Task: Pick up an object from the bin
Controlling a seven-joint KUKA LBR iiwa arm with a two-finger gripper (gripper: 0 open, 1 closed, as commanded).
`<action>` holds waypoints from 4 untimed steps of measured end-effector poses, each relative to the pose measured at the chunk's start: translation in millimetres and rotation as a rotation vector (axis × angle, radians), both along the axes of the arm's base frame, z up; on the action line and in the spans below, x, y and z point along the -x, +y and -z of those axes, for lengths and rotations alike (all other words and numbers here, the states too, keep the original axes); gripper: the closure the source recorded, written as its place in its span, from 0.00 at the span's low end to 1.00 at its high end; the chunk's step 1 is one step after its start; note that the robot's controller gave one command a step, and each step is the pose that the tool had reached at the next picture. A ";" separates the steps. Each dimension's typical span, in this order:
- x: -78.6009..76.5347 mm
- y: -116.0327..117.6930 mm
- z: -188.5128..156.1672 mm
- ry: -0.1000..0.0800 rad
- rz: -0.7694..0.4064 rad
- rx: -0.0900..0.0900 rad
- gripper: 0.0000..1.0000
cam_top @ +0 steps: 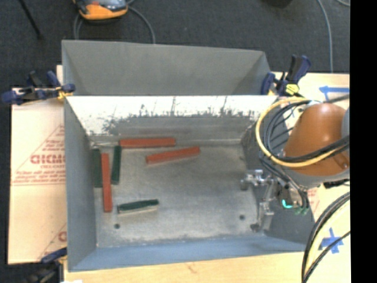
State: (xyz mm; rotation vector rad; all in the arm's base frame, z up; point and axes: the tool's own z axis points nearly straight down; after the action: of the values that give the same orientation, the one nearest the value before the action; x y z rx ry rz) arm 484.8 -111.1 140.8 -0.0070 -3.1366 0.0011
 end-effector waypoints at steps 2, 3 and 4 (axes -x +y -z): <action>-13.4 0.6 33.1 -0.013 0.063 0.000 0.00; -12.5 50.2 50.6 -0.006 0.095 0.000 0.00; -22.8 80.4 50.1 -0.008 0.166 -0.005 0.00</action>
Offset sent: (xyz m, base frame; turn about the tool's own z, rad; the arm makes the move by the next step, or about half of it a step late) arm 0.0179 0.0010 -0.0634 0.1127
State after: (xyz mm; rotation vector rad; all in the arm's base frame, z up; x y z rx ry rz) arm 507.6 -30.7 90.6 -0.2680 -3.1332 -0.0070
